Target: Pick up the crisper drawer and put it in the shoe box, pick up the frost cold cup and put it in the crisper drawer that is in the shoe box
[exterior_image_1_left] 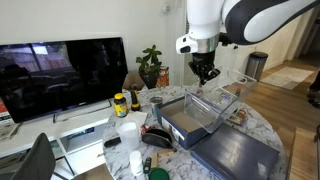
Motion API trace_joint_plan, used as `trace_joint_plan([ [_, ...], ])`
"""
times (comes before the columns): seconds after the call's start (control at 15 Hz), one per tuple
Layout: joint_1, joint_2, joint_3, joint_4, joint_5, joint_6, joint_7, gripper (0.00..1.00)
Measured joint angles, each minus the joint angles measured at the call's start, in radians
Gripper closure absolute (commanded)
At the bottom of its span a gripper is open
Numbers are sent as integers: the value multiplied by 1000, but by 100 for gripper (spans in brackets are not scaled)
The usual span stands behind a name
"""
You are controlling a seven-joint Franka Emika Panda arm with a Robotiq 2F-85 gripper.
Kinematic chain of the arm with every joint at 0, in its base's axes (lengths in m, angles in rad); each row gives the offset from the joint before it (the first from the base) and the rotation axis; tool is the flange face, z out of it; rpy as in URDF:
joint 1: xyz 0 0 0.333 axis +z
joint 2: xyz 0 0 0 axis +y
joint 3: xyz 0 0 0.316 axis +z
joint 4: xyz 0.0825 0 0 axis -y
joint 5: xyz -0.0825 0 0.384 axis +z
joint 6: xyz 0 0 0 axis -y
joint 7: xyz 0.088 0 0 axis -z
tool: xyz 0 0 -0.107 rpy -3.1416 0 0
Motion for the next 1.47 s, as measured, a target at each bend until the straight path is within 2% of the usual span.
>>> trace_joint_plan([
  [0.13,-1,5,-3,1,0,3,4,99],
  [0.33,-19,50,-29,20,-1,68,4,99],
  [0.67,-71,214,-85,106,-2,243,-11,99],
  [0.87,-92,294,-107,169,-5,306,-23,99],
  [1.07,-104,348,-124,204,-7,350,-28,99],
  [1.47,-121,397,-157,230,-26,355,-46,99],
])
